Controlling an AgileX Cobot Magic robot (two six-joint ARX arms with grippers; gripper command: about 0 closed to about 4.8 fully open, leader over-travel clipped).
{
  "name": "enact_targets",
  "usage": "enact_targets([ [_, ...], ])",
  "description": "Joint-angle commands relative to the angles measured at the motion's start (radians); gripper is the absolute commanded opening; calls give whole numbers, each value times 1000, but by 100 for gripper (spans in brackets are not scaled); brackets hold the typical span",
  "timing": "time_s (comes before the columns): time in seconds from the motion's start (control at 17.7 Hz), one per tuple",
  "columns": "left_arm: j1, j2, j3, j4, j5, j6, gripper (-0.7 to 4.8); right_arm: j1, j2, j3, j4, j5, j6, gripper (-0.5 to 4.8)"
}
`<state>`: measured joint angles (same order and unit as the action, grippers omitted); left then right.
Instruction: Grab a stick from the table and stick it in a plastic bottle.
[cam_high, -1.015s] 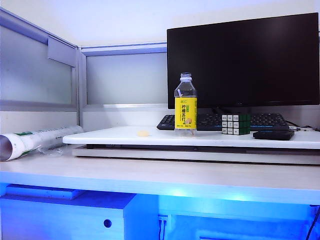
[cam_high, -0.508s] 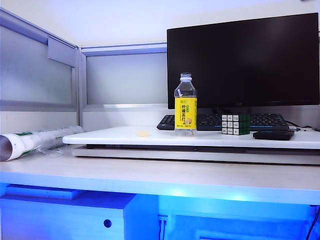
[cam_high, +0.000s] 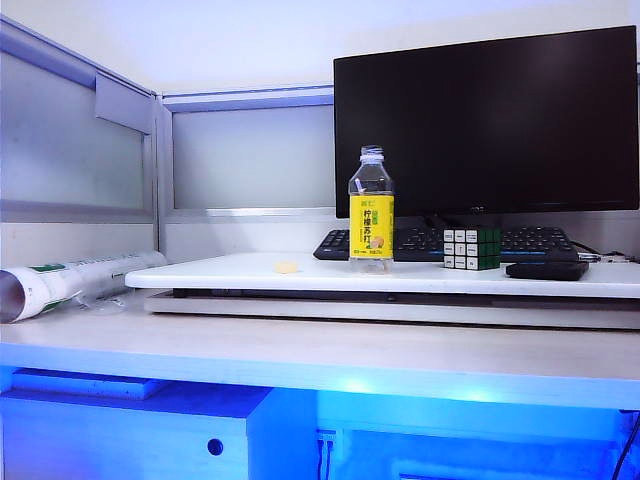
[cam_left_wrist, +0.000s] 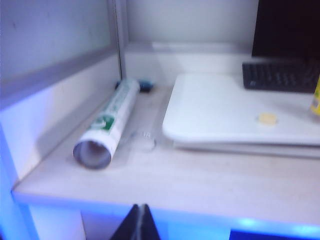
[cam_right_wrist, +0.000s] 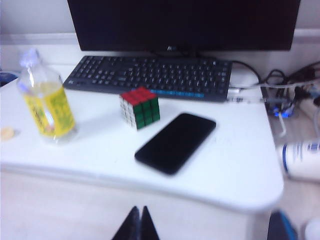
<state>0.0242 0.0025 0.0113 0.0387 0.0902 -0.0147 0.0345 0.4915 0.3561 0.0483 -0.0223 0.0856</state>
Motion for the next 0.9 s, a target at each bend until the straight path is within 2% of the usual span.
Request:
enact_targets([
  [0.06,1,1,1,-59,0,7,-5,3,-107,-105,8,2,47,-3],
  [0.45,1,1,0,-157,-9,7,-5,3,-412,-334,-56,4,92,-3],
  [0.62,1,1,0,-167,-21,7,-4,3,-486,-344,-161,4,89,-3],
  [0.9,1,0,0,-176,-16,3,-4,3,-487,-344,-204,0,71,-3],
])
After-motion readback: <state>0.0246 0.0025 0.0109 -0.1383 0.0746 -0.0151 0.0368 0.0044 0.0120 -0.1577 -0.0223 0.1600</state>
